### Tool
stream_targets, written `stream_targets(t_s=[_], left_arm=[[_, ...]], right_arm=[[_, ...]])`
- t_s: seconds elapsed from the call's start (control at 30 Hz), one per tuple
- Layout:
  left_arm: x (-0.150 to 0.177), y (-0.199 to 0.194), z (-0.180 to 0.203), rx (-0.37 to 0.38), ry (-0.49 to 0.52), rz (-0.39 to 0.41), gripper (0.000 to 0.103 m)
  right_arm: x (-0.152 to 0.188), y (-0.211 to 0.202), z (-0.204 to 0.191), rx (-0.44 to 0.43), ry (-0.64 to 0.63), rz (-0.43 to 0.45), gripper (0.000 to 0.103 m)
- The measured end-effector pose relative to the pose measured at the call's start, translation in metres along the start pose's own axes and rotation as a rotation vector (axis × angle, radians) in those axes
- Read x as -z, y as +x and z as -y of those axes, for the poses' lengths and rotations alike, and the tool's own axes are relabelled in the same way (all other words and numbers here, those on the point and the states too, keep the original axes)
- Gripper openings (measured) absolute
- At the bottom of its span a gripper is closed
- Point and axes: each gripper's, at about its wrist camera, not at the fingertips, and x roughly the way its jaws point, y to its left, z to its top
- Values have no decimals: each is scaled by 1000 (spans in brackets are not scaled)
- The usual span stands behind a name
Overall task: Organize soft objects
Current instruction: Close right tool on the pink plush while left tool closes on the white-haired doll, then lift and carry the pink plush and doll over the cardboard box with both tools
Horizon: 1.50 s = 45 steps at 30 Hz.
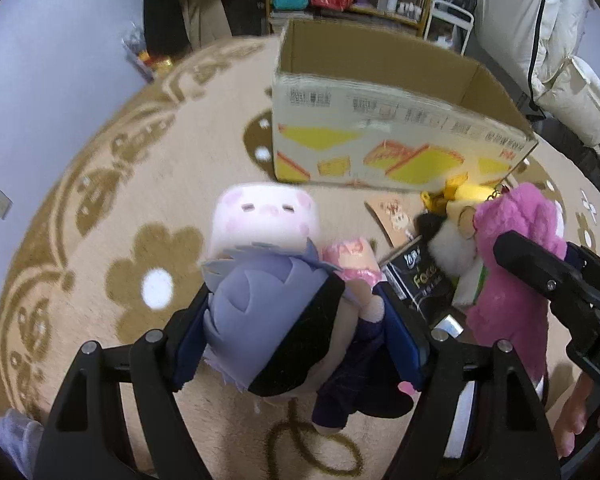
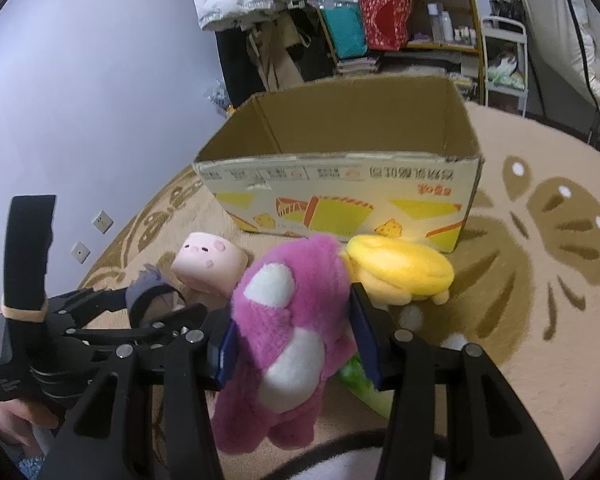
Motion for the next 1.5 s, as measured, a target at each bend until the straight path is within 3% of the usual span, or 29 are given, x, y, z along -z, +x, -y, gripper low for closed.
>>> stream_targets(t_s=[0.17,0.37,0.47,0.63,0.73,1.13,1.5], left_arm=[[-3,-26,1,-51,20,120,77],[-20,-56,-4,-34,-3,260,77],[-29,-68,-3,-62,2,341,77],[-52,-87,8,-124,75,468,77],[-67,-98,21,-198,154,563,78],[-133,-98,23,-164,161,632,78],[-155,-87,20,-123,137,683,80]], right_arm=[[-2,-14,0,10,-10,36,53],[-9,-30,-4,31,-21,93,52],[-16,-34,-4,48,-19,118,52],[-34,-41,-2,62,-23,156,52],[-47,-44,-1,86,-42,182,52],[-99,-53,21,159,-53,295,53],[-144,-37,21,202,-87,327,53]])
